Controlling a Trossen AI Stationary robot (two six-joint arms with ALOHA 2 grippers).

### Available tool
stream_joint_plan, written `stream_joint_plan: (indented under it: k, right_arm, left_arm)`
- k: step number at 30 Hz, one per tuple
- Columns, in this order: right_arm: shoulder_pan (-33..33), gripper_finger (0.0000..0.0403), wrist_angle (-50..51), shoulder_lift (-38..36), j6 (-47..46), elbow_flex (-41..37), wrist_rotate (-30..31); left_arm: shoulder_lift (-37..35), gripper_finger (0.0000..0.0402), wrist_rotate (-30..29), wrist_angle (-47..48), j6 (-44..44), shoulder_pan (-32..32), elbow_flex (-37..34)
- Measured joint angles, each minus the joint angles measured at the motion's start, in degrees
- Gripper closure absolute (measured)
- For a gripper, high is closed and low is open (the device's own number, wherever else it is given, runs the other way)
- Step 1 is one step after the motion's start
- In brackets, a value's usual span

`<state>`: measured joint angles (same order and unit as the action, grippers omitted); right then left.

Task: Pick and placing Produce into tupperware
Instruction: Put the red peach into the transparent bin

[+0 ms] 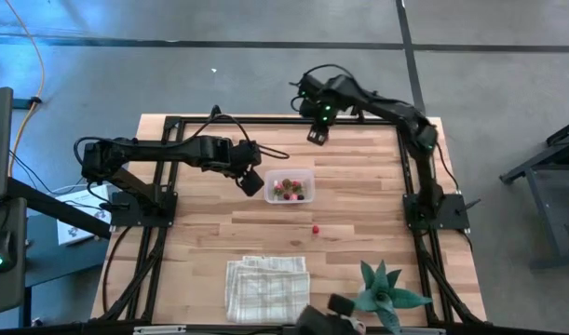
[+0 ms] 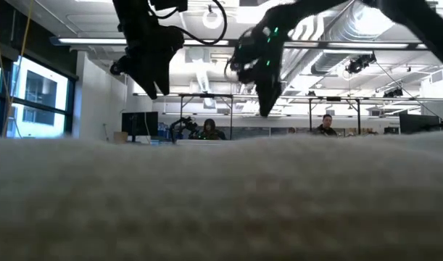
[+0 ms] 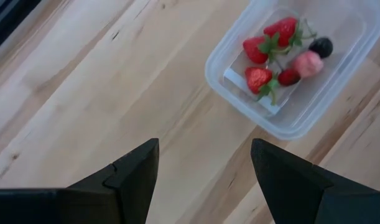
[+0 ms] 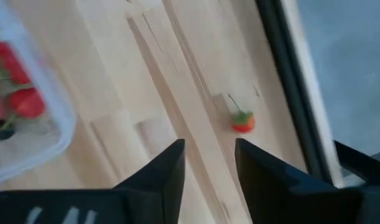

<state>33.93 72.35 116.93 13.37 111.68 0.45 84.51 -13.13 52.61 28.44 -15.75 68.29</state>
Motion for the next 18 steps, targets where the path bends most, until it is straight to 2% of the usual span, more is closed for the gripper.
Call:
stream_joint_plan:
  k: [9, 18]
  right_arm:
    - [2.0, 0.0248, -2.4, 10.8, 2.8, 0.0, 2.4]
    - [5.5, 0.0237, -7.0, 12.4, 2.1, -0.1, 2.6]
  left_arm:
    - [0.0, 0.0158, 0.1, -0.1, 1.4, 0.0, 0.0]
    - [0.0, 0.0158, 0.1, -0.1, 1.4, 0.0, 0.0]
